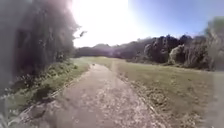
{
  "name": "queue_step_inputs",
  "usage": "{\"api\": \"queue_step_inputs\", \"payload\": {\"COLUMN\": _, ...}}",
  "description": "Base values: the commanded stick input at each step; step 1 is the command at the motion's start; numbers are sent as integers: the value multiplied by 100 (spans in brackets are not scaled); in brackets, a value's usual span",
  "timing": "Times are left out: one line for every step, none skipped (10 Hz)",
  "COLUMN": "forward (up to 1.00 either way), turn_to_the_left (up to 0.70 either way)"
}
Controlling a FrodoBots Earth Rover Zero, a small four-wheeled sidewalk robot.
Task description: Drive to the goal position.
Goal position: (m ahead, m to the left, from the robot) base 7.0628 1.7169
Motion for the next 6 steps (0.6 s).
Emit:
{"api": "queue_step_inputs", "payload": {"forward": 70, "turn_to_the_left": 0}}
{"api": "queue_step_inputs", "payload": {"forward": 70, "turn_to_the_left": 0}}
{"api": "queue_step_inputs", "payload": {"forward": 70, "turn_to_the_left": 0}}
{"api": "queue_step_inputs", "payload": {"forward": 70, "turn_to_the_left": 0}}
{"api": "queue_step_inputs", "payload": {"forward": 70, "turn_to_the_left": 0}}
{"api": "queue_step_inputs", "payload": {"forward": 70, "turn_to_the_left": 0}}
